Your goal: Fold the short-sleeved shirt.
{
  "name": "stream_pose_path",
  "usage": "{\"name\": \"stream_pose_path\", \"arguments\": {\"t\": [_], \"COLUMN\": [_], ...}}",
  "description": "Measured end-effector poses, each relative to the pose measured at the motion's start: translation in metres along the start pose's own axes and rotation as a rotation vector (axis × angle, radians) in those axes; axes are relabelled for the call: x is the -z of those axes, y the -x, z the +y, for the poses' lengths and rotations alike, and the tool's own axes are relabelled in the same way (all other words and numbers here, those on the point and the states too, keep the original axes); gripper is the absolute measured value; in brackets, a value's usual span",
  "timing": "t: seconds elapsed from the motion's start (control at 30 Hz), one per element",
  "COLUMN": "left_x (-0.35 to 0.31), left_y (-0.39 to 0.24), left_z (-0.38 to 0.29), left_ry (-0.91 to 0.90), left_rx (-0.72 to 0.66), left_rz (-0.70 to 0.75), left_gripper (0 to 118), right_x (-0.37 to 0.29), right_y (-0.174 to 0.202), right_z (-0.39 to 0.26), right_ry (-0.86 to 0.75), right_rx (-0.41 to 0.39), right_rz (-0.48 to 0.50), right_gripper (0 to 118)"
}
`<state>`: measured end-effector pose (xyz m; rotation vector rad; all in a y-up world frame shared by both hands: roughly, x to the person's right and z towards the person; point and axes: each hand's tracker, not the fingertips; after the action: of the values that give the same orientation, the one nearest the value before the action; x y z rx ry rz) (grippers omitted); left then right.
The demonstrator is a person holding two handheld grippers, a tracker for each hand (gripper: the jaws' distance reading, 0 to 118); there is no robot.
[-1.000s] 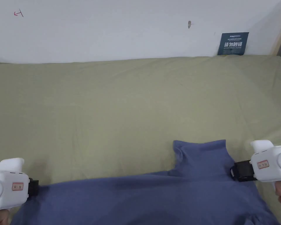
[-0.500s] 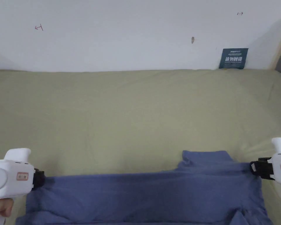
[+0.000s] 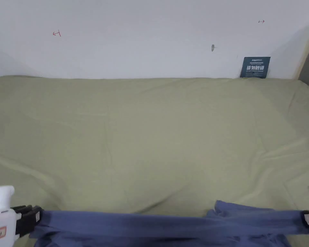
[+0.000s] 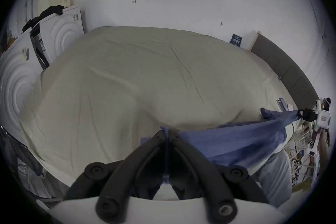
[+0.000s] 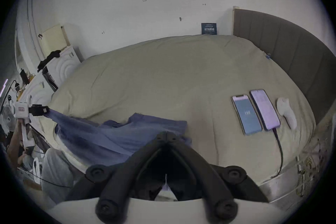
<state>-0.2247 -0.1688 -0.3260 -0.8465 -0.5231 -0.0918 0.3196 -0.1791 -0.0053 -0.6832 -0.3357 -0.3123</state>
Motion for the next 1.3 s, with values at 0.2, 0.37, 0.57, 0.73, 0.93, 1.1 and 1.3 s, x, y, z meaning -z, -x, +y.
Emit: {"name": "stream_pose_path", "arguments": {"t": [0.2,0.37,0.57,0.73,0.93,1.1,1.3], "left_x": [0.009,0.027,0.040,-0.004,-0.081,-0.093,-0.072], "left_y": [0.012,0.030,0.046,0.009,-0.097,-0.154,-0.161], "left_z": [-0.045,-0.057,-0.058,-0.030,0.029,0.033,0.026], "left_ry": [0.028,0.061,0.083,-0.056,-0.397,-0.642,-0.663], "left_rx": [0.002,-0.031,-0.001,-0.031,0.048,0.122,0.149], "left_rz": [-0.005,0.000,0.021,-0.072,-0.094,0.057,0.090], "left_gripper": [1,1,101,117,117,49,0], "right_x": [0.003,0.021,0.030,0.008,-0.031,-0.043,-0.033], "right_y": [-0.011,-0.019,-0.016,0.009,0.096,0.169,0.197], "right_z": [-0.042,-0.055,-0.051,-0.015,0.040,0.048,0.041], "right_ry": [0.045,0.104,0.175,-0.020,-0.310,-0.572,-0.605], "right_rx": [0.015,0.010,-0.017,0.035,-0.026,-0.117,-0.144], "right_rz": [-0.011,-0.012,-0.082,-0.026,0.053,-0.032,-0.083], "right_gripper": [0,0,82,116,115,79,3]}}
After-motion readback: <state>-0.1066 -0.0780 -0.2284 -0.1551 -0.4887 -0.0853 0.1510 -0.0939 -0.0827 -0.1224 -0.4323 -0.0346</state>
